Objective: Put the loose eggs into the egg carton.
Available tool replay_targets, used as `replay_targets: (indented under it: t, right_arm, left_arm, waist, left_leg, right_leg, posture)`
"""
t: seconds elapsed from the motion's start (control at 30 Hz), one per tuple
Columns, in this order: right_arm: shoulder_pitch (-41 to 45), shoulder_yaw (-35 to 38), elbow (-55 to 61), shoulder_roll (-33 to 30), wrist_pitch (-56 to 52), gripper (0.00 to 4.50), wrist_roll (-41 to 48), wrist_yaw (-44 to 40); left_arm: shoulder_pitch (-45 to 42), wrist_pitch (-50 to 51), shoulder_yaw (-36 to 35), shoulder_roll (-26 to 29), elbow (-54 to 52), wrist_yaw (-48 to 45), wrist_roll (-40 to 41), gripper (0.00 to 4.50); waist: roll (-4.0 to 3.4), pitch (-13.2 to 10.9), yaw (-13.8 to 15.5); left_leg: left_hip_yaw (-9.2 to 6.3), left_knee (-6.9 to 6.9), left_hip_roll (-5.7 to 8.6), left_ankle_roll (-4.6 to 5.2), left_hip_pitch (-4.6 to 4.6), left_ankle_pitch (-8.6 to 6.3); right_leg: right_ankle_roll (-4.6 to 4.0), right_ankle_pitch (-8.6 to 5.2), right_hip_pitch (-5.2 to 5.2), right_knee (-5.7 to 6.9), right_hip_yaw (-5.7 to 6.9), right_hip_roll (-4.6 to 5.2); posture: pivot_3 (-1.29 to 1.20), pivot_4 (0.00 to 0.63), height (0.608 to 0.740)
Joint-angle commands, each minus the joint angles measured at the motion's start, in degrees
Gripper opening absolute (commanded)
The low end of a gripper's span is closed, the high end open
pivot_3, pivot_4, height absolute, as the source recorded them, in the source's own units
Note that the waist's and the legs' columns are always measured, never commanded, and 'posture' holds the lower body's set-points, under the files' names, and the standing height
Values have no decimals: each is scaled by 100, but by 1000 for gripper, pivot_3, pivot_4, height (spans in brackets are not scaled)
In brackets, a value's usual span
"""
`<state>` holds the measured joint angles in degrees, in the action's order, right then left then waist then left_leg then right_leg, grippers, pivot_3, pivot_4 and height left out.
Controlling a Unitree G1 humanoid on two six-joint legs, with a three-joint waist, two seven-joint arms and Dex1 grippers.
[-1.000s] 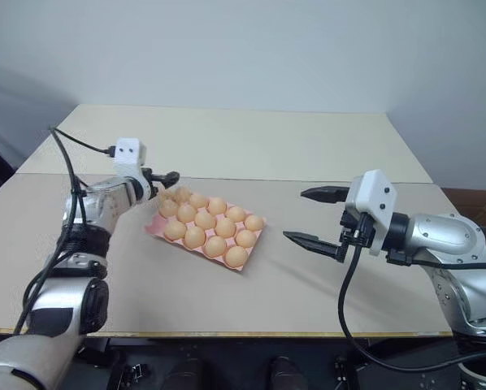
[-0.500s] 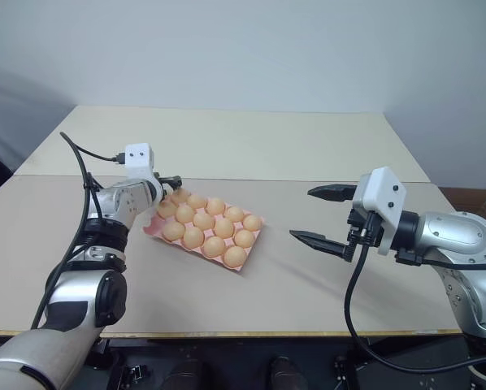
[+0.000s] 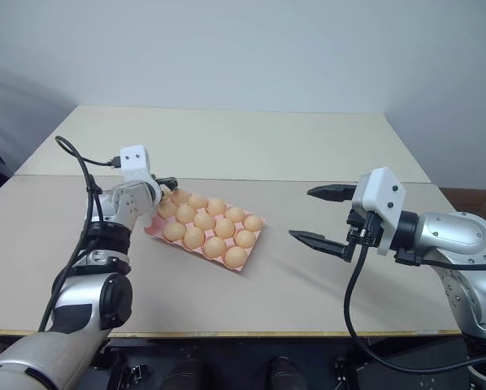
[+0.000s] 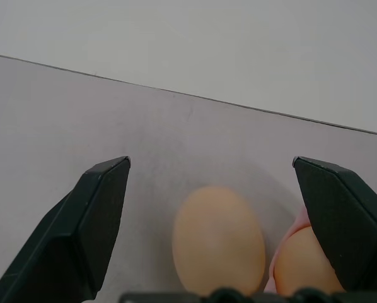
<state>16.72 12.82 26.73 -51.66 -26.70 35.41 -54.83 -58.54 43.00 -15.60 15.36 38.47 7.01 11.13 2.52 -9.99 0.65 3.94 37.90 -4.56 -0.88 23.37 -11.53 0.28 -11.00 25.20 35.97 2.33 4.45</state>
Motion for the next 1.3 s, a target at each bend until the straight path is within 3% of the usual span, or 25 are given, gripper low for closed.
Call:
replay_targets:
  t: [0.03,0.37,0.9,1.3]
  right_arm:
    - [79,142,147,-22,-33,4500,155,8]
    - [132,84,159,-11,-84,4500,219,14]
    - [8,153,269,-54,-153,4500,298,0]
    - [-38,189,354,-57,-211,4500,344,17]
  left_arm:
    - [190,61,7,-52,-380,-10,8,4489]
    - [588,-377,131,-110,-1162,-549,74,4489]
    - [615,-874,-356,-382,-1237,128,118,4489]
    - [565,-376,-475,-481,-1003,317,164,4489]
  waist:
    - [0,0,-4]
    - [1,-1,19]
    - [2,-1,8]
    - [2,-1,7]
  left_leg:
    - [0,0,0,0,0,0]
    - [-1,0,0,0,3,0]
    - [-3,0,1,0,7,0]
    - [-4,0,2,0,7,0]
  right_leg:
    - [0,0,0,0,0,0]
    - [-1,0,1,-1,1,0]
    - [1,1,1,-7,1,0]
    - [3,2,1,-8,2,1]
  posture:
    - [0,150,740]
    - [0,150,740]
    - [0,150,740]
    - [0,150,740]
